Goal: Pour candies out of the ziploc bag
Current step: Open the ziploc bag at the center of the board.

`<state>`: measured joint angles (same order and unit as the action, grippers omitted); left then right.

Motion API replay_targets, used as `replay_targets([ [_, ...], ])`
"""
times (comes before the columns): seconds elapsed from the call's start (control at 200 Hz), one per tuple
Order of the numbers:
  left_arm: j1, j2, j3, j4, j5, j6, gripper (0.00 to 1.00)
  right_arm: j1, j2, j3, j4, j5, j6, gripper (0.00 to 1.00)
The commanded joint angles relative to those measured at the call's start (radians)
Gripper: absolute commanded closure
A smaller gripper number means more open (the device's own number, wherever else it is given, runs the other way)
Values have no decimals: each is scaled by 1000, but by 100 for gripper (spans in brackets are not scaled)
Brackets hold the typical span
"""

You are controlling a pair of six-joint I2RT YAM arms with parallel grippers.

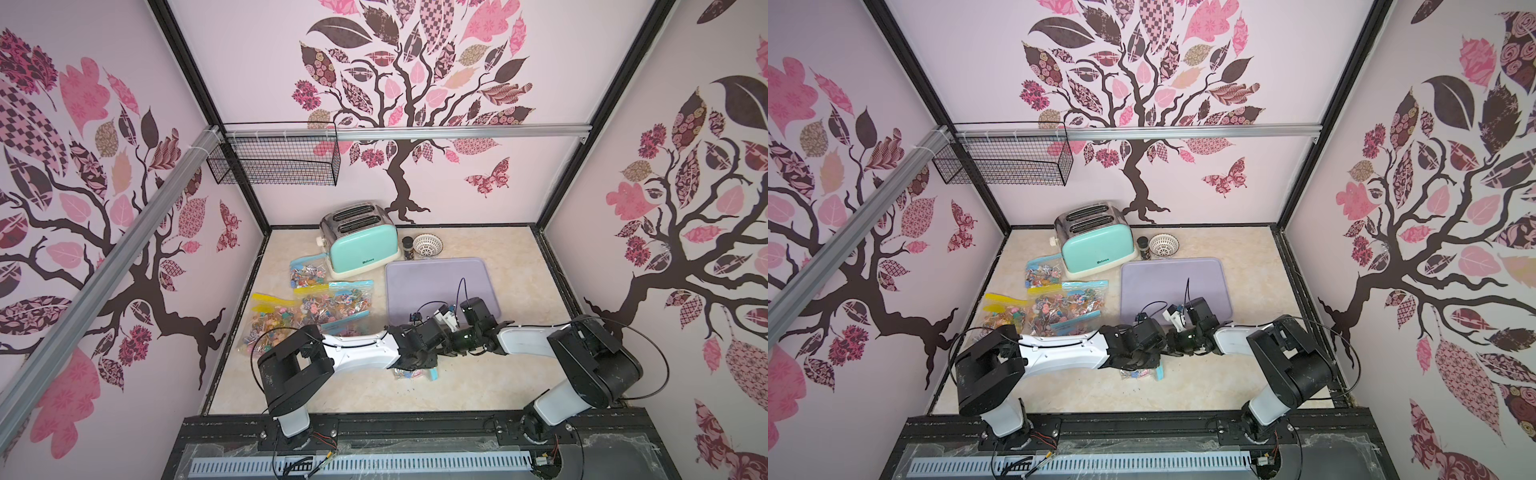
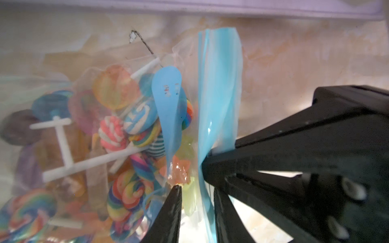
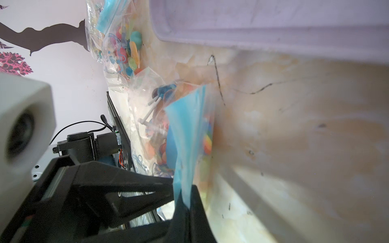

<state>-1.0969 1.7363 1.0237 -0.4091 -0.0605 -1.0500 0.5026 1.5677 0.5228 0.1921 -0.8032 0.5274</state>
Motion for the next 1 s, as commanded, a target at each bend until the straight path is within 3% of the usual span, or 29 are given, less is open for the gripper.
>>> replay_targets([
  [0.0,15,20,-4,31,-15,3,74,7,-27,-1,-2,-27,-3,100],
  [0.145,20,28,-3,42,-14,6,83,8,-31,-7,-4,-24,-3,100],
  [0.275,22,29,-4,54,-8,12,100,8,-27,-13,-4,-17,-3,100],
  [0.555,22,31,-10,16,-58,-32,100,8,-20,-28,-40,59,-10,100],
  [0.995,22,67,-102,48,-137,-254,100,92,43,-9,-180,370,-24,100],
])
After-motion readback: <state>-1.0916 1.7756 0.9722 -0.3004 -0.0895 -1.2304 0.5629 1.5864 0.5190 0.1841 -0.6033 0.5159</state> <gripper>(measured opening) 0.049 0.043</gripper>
